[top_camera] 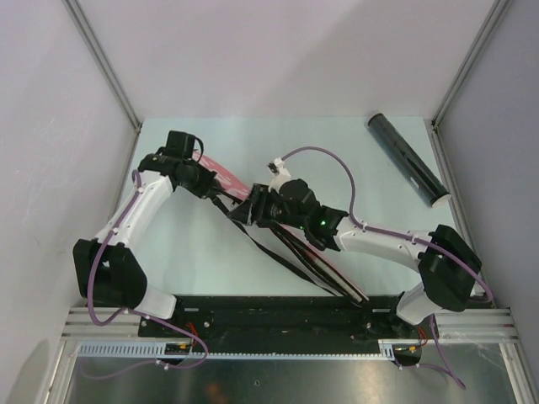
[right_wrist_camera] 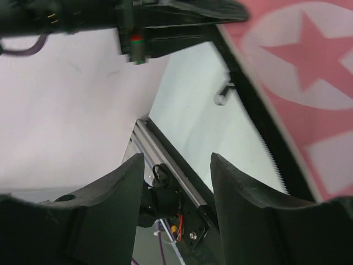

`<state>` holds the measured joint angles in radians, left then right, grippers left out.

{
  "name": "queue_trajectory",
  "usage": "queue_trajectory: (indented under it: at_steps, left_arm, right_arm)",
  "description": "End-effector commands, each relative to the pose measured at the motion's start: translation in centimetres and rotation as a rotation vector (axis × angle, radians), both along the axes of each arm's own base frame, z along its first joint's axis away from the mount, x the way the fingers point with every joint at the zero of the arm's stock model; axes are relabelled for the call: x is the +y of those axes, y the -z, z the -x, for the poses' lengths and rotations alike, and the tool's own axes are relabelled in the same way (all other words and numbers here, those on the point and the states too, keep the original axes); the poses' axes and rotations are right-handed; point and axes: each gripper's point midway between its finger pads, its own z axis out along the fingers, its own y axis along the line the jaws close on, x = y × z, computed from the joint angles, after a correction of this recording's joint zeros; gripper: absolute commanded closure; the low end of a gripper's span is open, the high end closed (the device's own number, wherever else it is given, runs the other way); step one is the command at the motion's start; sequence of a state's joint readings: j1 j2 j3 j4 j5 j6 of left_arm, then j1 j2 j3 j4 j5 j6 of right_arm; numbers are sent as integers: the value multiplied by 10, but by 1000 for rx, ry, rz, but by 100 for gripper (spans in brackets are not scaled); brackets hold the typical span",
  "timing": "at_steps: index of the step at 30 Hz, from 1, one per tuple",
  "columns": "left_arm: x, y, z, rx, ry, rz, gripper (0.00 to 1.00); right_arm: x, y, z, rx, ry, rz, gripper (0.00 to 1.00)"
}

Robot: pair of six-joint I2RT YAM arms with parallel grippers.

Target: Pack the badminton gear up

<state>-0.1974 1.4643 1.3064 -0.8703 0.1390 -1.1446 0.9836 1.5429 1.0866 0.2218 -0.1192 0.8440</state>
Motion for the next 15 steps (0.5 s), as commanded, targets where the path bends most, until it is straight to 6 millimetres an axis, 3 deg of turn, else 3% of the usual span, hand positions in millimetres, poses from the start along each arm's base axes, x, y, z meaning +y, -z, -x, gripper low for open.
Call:
queue_trajectory:
  at_steps: [1,7,15]
  left_arm:
    - [-4,-20,8,-6,-36,93,100]
    - [-5,-22,13,9,-37,143,100]
    - [-12,-23,19,34,-36,192,100]
  right_arm:
    - [-10,-22,-24,145,143,-198,45]
    - [-6,-13,-37,112,163,-210,45]
    - [12,4,-27,100,123,-192,52]
